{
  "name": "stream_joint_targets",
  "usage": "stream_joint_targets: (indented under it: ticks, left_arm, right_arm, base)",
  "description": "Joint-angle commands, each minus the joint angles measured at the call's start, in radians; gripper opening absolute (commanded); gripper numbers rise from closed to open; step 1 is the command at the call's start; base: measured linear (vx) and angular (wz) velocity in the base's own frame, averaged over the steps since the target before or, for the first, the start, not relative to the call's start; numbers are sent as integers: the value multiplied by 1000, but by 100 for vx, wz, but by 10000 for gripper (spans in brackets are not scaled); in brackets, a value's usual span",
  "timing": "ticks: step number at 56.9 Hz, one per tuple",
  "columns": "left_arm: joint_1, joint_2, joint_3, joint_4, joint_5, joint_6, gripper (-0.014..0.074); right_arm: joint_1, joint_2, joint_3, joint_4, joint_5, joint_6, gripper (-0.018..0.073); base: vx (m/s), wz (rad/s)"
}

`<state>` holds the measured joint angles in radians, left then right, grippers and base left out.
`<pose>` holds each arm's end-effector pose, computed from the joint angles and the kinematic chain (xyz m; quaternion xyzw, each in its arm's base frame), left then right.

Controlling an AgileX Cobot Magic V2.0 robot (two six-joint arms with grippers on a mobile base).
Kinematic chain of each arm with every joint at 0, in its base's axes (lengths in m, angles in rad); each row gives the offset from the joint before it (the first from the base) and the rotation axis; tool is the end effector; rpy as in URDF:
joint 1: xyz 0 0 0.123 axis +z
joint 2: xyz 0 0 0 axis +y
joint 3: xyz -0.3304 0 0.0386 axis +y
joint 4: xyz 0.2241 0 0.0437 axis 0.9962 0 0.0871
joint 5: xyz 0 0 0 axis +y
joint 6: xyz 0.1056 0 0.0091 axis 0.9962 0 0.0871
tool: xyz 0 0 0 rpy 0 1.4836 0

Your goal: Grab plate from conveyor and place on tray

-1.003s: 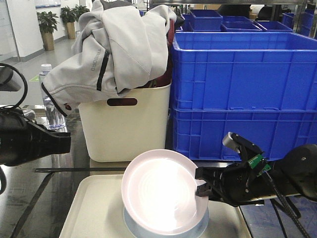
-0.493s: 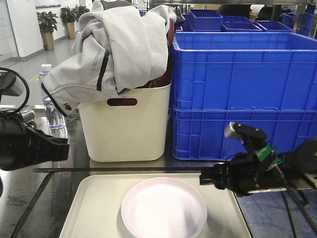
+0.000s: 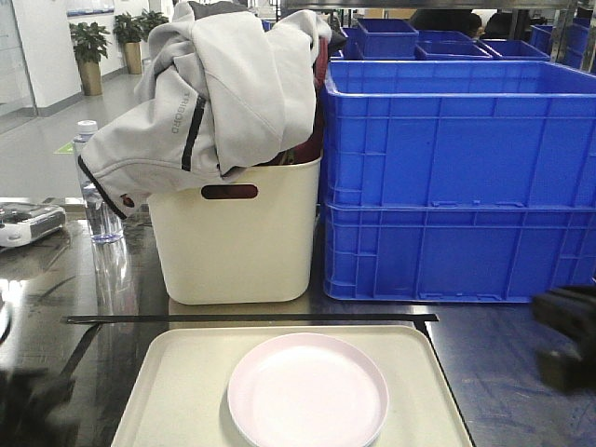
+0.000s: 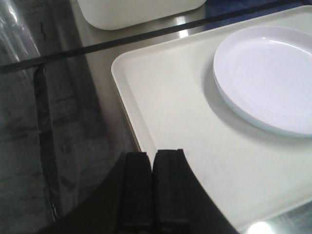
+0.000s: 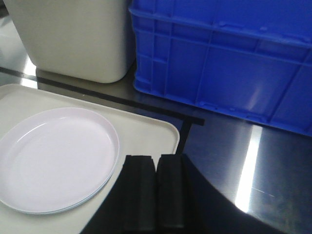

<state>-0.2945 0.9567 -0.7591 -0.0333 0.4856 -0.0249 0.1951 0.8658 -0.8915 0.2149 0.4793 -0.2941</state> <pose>0.1499 -0.0472 0.3546 0.1094 0.8767 -0.0881 0.4601 0.1323 0.0368 0.4121 -0.1495 0.8072 0.0667 0.5672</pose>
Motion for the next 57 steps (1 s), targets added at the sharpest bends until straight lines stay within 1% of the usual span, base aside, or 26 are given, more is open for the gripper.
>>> stream_joint_targets:
  ticks: [1, 4, 10, 18, 24, 52, 57]
  left_arm:
    - [-2, -119, 112, -8, -154, -28, 0]
    - [-2, -183, 188, -8, -171, -42, 0]
    - [-2, -275, 284, -8, -178, -39, 0]
    - [-2, -338, 312, -8, -165, -39, 0]
    - [-2, -351, 312, -8, -164, -39, 1]
    - [-5, -353, 313, -8, -159, -39, 4]
    - [-5, -375, 324, -8, -160, -39, 4]
  right_arm:
    - [-7, -134, 114, -10, -157, -6, -9]
    - [-7, -205, 192, -10, -202, -6, -9]
    - [-7, -334, 329, -10, -288, -10, -9]
    - [-7, -416, 421, -6, -403, -22, -9]
    - [-7, -442, 425, 2, -416, -15, -9]
    - [-7, -440, 425, 2, -412, -15, -9]
    - [-7, -440, 425, 2, -412, -15, -9]
  base:
    - [0, 0]
    - [0, 0]
    - [0, 0]
    - [0, 0]
    - [0, 0]
    - [0, 0]
    - [0, 0]
